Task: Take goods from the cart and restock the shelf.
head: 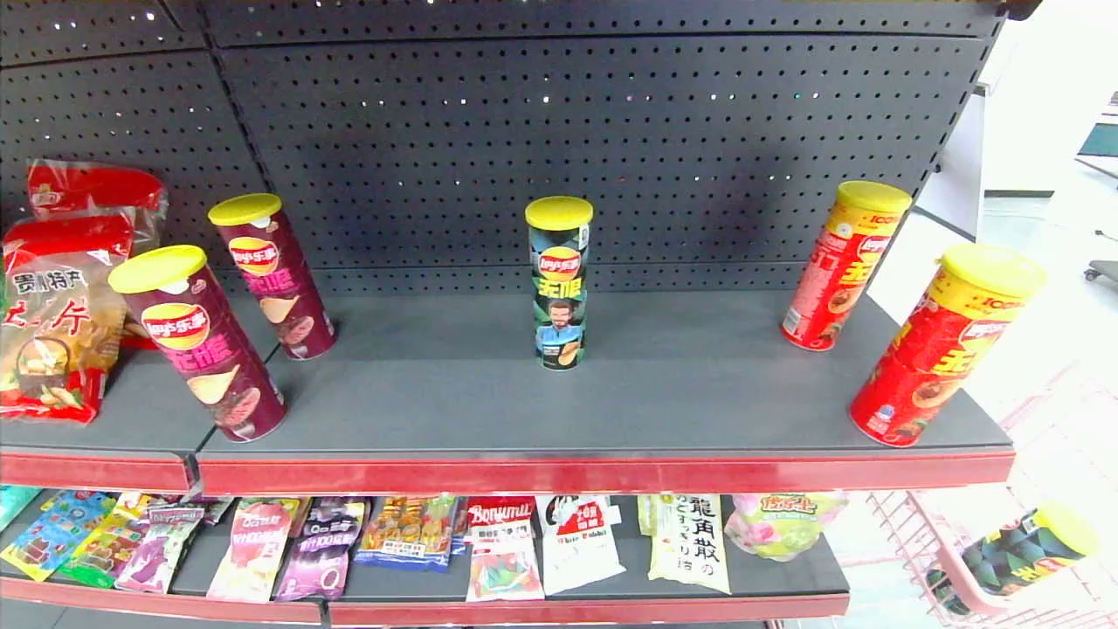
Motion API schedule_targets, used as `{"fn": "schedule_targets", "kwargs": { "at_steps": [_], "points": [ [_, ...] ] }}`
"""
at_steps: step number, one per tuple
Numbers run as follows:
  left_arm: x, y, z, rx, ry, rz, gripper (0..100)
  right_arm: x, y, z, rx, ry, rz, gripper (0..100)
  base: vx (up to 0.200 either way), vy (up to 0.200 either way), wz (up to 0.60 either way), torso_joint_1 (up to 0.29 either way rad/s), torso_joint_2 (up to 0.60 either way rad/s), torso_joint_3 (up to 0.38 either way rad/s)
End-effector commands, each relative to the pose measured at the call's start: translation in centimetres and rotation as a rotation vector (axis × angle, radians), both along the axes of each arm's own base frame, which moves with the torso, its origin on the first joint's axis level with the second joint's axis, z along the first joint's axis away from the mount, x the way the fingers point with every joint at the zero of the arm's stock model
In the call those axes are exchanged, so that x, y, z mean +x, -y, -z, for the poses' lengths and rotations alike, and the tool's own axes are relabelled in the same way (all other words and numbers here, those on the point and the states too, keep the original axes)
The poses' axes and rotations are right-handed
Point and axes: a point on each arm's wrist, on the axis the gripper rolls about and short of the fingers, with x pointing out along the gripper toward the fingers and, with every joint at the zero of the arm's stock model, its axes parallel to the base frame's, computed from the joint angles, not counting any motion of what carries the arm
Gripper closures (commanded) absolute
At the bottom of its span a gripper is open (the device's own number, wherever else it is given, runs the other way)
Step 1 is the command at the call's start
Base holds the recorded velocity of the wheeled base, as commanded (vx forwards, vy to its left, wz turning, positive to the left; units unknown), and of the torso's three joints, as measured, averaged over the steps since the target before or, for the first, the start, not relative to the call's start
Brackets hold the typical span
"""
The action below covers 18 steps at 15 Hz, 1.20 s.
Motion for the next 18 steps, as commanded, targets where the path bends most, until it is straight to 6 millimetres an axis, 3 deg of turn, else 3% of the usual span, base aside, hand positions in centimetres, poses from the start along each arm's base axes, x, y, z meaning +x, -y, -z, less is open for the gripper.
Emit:
{"fn": "schedule_targets", "kwargs": {
  "at_steps": [1,10,16,18],
  "points": [
    [0.00,0.00,0.00,-0.001,0.000,0.000,0,0.01,0.00,-0.01,-0.001,-0.001,-0.002,0,0.000,-0.200,0.00,0.002,0.00,0.007],
    [0.00,0.00,0.00,-0.001,0.000,0.000,0,0.01,0.00,-0.01,-0.002,-0.001,-0.002,0,0.000,-0.200,0.00,0.003,0.00,0.001],
    [0.00,0.00,0.00,-0.001,0.000,0.000,0,0.01,0.00,-0.01,-0.001,-0.001,-0.002,0,0.000,0.000,0.00,0.000,0.00,0.000],
    [0.00,0.00,0.00,-0.001,0.000,0.000,0,0.01,0.00,-0.01,-0.002,-0.001,-0.001,0,0.000,0.000,-0.60,0.005,0.00,0.000]
  ]
}}
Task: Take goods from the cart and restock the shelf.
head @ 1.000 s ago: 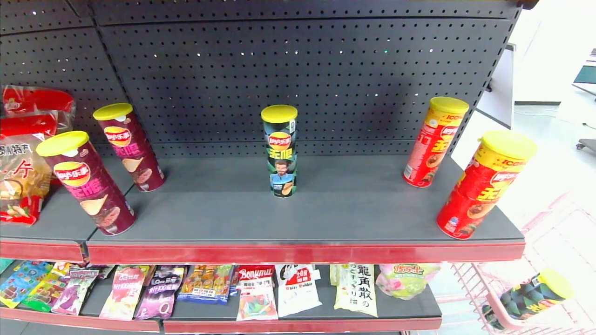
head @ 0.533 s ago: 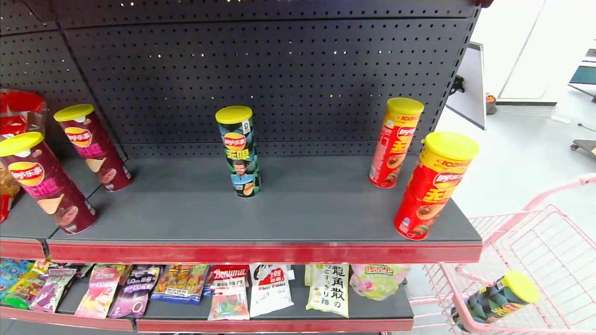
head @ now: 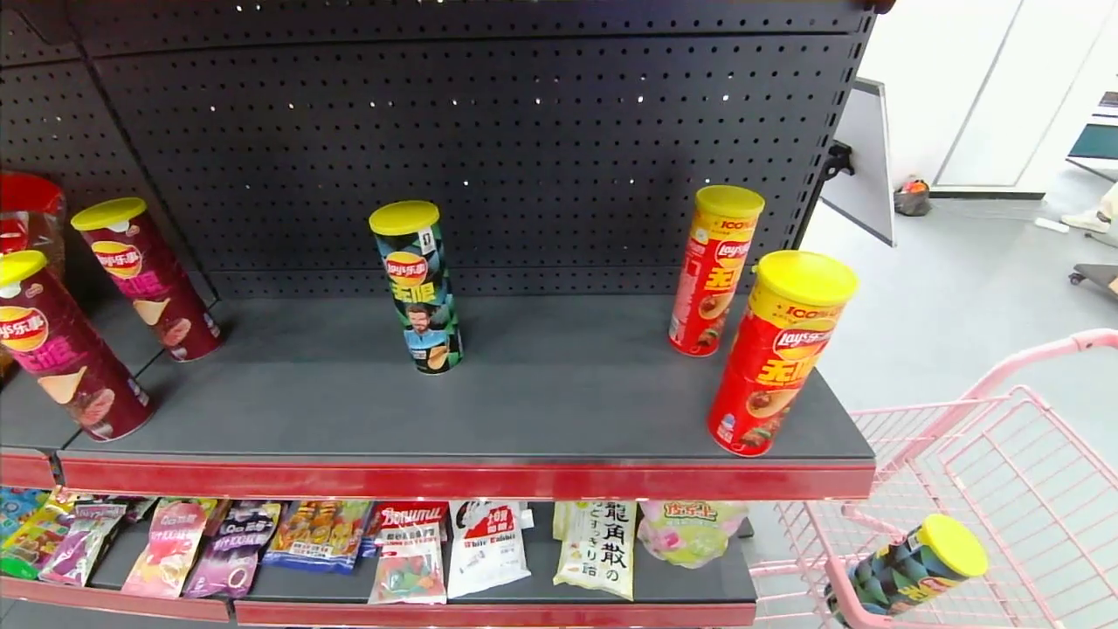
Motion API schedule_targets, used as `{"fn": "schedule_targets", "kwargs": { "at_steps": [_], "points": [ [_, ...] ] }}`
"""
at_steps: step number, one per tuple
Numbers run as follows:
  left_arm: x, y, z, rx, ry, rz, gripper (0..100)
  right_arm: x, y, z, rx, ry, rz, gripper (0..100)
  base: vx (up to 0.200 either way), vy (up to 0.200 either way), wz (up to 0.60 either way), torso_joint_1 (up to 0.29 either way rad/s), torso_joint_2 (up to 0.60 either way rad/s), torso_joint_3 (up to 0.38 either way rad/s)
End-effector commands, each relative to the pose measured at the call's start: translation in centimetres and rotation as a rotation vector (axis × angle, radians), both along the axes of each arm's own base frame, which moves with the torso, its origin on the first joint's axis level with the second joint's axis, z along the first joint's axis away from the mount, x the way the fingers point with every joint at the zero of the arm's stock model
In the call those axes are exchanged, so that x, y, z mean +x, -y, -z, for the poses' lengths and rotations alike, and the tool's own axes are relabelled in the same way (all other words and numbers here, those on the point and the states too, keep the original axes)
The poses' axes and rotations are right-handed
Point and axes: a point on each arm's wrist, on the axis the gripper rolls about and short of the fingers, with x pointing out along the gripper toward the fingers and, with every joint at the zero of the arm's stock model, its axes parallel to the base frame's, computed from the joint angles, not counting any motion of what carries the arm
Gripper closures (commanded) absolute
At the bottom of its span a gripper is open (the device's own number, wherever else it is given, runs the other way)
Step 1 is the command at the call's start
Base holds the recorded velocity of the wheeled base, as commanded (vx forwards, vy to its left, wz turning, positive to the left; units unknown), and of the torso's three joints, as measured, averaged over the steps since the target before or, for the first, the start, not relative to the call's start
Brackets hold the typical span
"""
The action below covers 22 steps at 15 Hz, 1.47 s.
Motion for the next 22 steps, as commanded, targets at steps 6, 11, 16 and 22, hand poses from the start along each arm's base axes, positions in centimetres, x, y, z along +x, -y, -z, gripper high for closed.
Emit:
{"fn": "schedule_targets", "kwargs": {
  "at_steps": [6,11,16,22],
  "points": [
    [0.00,0.00,0.00,-0.001,0.000,0.000,0,0.01,0.00,-0.01,-0.001,0.000,-0.002,0,0.000,0.000,-0.60,0.002,0.01,0.003],
    [0.00,0.00,0.00,-0.002,0.000,0.000,0,0.01,0.00,-0.01,0.001,0.000,0.000,0,0.000,0.000,-0.12,0.001,0.00,0.000],
    [0.00,0.00,0.00,-0.002,0.000,0.000,0,0.01,0.01,-0.01,-0.001,0.000,0.005,0,0.000,0.000,0.00,-0.017,0.03,0.019],
    [0.00,0.00,0.00,-0.002,0.000,0.000,0,0.01,0.01,-0.01,0.001,0.000,0.005,0,0.000,0.000,0.00,-0.137,0.34,0.198]
  ]
}}
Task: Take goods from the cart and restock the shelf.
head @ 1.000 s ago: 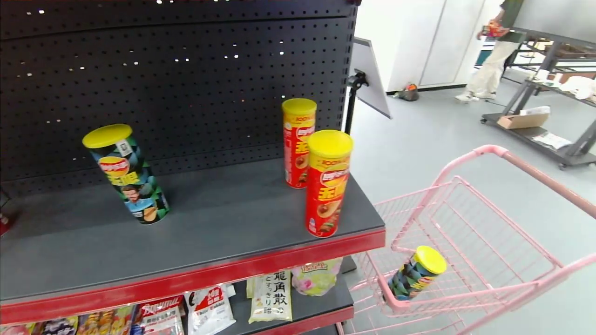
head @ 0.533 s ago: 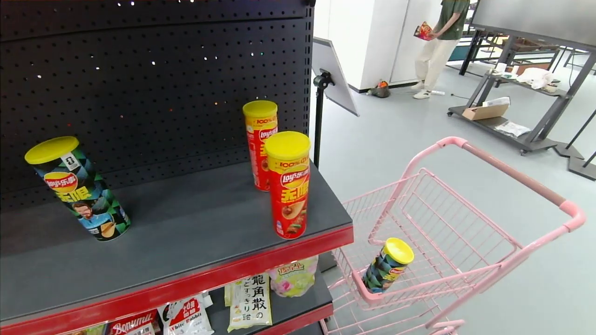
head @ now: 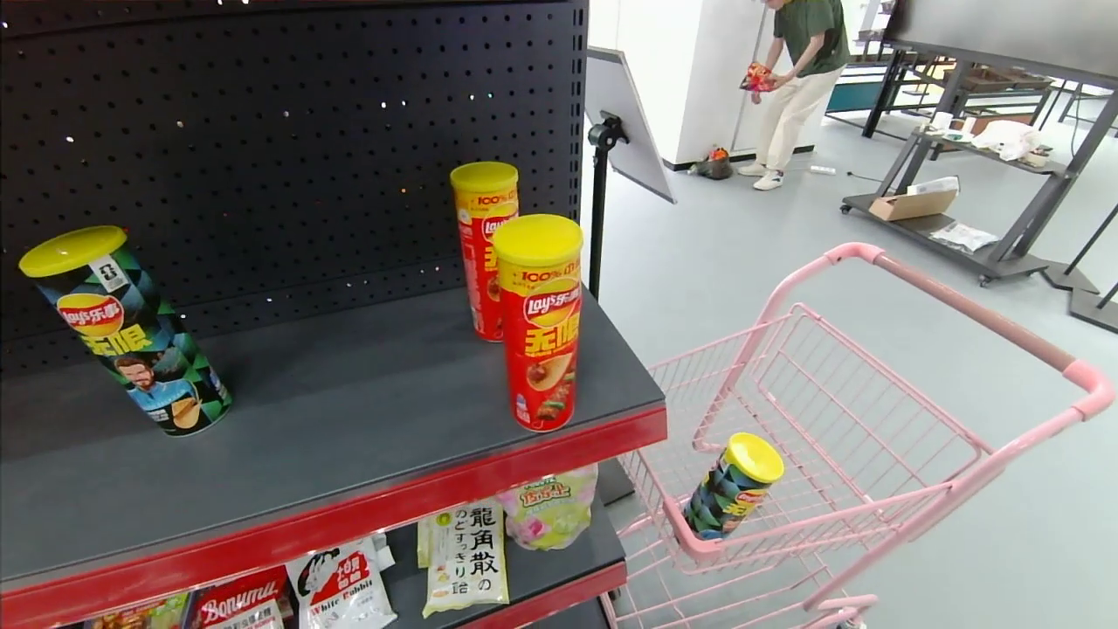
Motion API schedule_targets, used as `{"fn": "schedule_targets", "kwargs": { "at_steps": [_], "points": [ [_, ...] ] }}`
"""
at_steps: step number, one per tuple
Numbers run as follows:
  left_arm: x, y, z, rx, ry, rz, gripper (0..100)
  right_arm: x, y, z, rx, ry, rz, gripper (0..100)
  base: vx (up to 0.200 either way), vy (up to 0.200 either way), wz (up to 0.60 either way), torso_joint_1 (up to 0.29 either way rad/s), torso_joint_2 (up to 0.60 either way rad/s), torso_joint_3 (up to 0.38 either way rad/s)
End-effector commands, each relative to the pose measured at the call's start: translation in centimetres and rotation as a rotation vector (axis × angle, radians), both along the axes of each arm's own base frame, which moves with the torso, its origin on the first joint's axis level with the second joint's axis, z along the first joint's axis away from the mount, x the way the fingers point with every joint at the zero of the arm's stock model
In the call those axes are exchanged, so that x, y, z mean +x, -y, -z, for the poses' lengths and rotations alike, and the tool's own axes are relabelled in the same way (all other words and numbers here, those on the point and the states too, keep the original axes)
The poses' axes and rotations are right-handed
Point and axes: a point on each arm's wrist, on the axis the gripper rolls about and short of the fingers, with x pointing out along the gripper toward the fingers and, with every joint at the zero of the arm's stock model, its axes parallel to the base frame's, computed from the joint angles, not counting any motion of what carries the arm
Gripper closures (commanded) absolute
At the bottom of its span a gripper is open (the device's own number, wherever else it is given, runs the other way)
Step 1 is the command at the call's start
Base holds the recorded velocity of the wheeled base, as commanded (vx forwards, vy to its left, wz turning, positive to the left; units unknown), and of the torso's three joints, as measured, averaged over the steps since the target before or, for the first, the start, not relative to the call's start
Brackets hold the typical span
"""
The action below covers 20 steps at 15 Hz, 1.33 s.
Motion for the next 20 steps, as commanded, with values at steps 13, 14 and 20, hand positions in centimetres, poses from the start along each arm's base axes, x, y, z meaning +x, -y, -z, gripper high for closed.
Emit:
{"fn": "schedule_targets", "kwargs": {
  "at_steps": [13,14,20],
  "points": [
    [0.0,0.0,0.0,-0.003,0.000,0.000,0,0.1,0.0,-0.1,-0.003,-0.007,-0.005,0,0.000,0.000,0.00,-0.102,0.26,0.159],
    [0.0,0.0,0.0,-0.003,0.000,0.000,0,0.3,0.0,-0.2,-0.008,-0.036,-0.011,0,0.000,0.000,0.00,0.000,0.00,0.000],
    [0.0,0.0,0.0,-0.002,0.000,0.000,0,14.5,-0.8,-12.7,0.151,-0.399,-0.098,0,0.000,0.000,0.00,0.000,0.00,0.000]
  ]
}}
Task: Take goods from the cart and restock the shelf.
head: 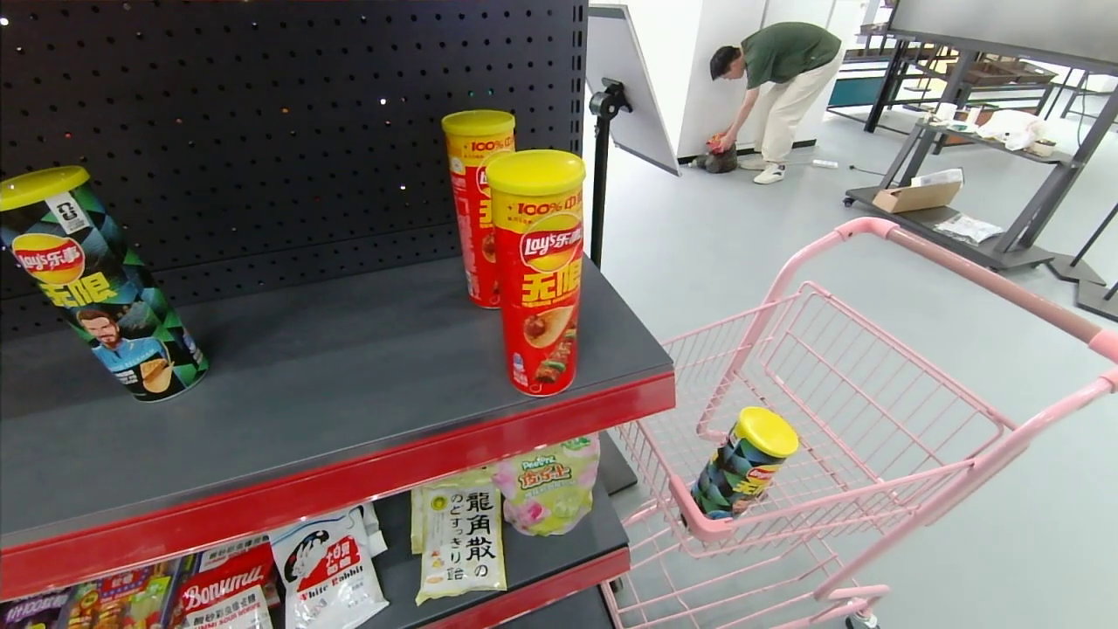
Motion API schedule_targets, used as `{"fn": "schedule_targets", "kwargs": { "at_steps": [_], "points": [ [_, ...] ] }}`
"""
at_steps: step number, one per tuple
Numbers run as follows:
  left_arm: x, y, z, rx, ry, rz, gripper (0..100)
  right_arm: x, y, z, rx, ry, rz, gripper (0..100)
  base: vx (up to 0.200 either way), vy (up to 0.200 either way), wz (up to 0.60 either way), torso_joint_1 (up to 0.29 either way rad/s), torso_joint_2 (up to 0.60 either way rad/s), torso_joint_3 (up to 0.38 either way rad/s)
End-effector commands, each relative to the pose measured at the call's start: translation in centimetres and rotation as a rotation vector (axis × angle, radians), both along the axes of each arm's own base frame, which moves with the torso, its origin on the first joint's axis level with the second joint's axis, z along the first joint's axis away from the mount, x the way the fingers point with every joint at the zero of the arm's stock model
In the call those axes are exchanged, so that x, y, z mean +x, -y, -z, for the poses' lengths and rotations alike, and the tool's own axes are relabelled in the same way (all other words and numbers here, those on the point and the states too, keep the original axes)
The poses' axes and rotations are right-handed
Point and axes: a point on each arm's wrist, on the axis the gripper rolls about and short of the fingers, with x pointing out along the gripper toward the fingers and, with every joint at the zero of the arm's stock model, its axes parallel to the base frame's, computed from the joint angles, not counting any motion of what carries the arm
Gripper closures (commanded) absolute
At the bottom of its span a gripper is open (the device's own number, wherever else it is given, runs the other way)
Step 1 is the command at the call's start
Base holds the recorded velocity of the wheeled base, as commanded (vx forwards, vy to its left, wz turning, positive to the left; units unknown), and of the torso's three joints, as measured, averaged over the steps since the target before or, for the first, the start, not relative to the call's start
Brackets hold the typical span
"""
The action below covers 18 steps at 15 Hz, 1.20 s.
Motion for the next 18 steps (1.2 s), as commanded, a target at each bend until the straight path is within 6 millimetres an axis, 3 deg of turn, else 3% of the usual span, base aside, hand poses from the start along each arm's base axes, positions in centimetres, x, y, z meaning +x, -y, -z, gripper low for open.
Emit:
{"fn": "schedule_targets", "kwargs": {
  "at_steps": [1,2,3,4,7,18],
  "points": [
    [0.0,0.0,0.0,-0.001,0.000,0.000,0,12.2,-1.0,0.5,0.054,-0.401,-0.069,0,0.000,0.000,0.00,0.000,0.00,0.000],
    [0.0,0.0,0.0,0.001,-0.002,0.000,0,13.2,-1.3,2.6,0.056,-0.441,-0.100,0,0.000,0.000,0.00,0.000,0.00,0.000],
    [0.0,0.0,0.0,0.001,0.000,0.000,0,13.4,-1.4,3.0,0.056,-0.447,-0.103,0,0.000,0.000,0.00,0.000,0.00,0.000],
    [0.0,0.0,0.0,0.001,0.000,0.000,0,15.0,-1.6,5.8,0.055,-0.475,-0.112,0,0.000,0.000,0.00,0.000,0.00,0.000],
    [0.0,0.0,0.0,0.001,0.000,0.000,0,17.7,-2.1,10.4,0.042,-0.506,-0.127,0,0.000,0.000,0.00,0.000,0.00,0.000],
    [0.0,0.0,0.0,0.002,0.000,0.000,0,22.0,-5.5,15.8,0.012,-0.489,-0.229,0,0.000,0.000,0.00,0.000,0.00,0.000]
  ]
}}
